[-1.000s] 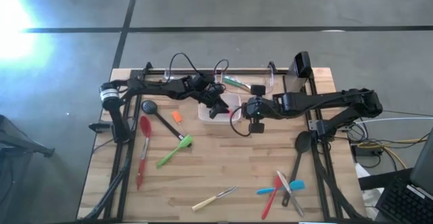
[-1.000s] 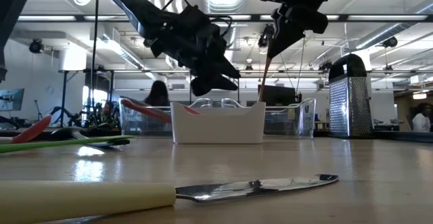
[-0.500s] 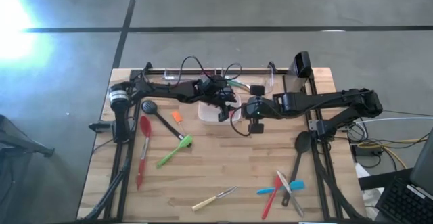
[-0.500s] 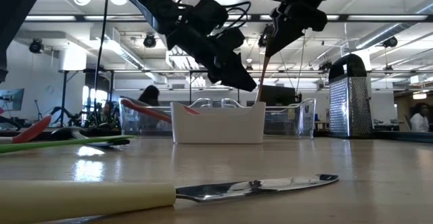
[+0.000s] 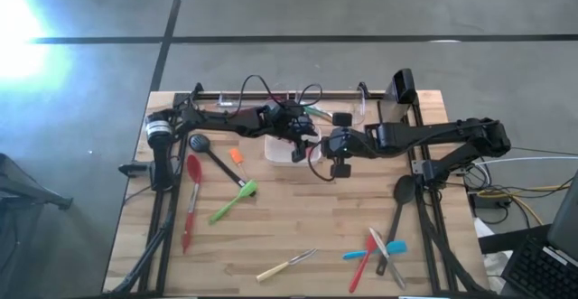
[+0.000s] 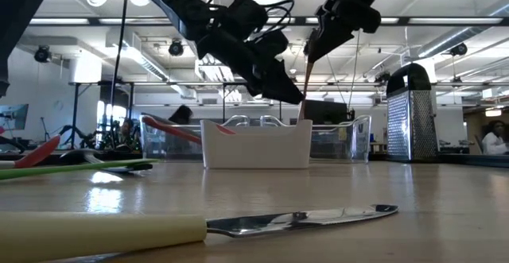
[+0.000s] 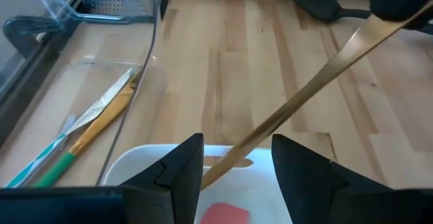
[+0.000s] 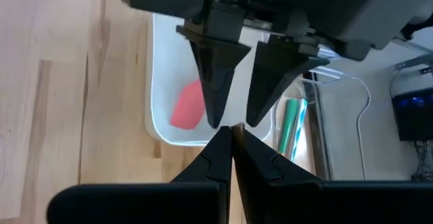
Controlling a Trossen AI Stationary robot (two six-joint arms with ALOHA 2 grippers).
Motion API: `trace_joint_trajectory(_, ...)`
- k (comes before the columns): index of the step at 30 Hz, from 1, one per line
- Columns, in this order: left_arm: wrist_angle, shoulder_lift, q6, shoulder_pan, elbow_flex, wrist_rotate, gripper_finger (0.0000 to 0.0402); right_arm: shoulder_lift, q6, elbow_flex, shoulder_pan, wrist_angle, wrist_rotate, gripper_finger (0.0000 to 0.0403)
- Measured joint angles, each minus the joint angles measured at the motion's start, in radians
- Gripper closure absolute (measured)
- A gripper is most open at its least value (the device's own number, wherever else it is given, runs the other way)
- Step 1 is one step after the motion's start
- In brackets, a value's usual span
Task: Pick & Place Kitchen Items
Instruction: Put the gold table knife into the right transparent bin
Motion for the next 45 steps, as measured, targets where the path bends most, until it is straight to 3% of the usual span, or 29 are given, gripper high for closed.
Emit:
trace_joint_trajectory(10, 0.019, 0.0, 0.019, -0.019, 0.0, 0.02, 0.0238, 0.0, -0.016, 0.026, -0.002, 0.015, 0.0, 0.0396)
trace_joint_trajectory(13, 0.034, 0.003, 0.018, -0.019, 0.0, 0.018, 0.0283, 0.0, -0.028, 0.033, -0.002, 0.035, -0.003, 0.0396)
trace_joint_trajectory(17, 0.025, 0.005, 0.046, -0.023, 0.0, 0.021, 0.0375, -0.001, -0.024, 0.033, -0.004, 0.043, -0.01, 0.0394)
trace_joint_trajectory(31, -0.042, 0.002, -0.002, -0.024, 0.012, 0.028, 0.0378, -0.013, -0.011, 0.033, -0.005, 0.027, 0.005, 0.0376)
trace_joint_trajectory(38, -0.296, 0.006, -0.023, -0.018, 0.15, -0.02, 0.0379, -0.086, 0.073, 0.092, -0.001, -0.12, 0.066, 0.0328)
trace_joint_trajectory(45, -0.586, 0.002, 0.082, -0.021, 0.306, -0.204, 0.0379, -0.181, 0.199, 0.113, -0.003, -0.261, 0.056, 0.0287)
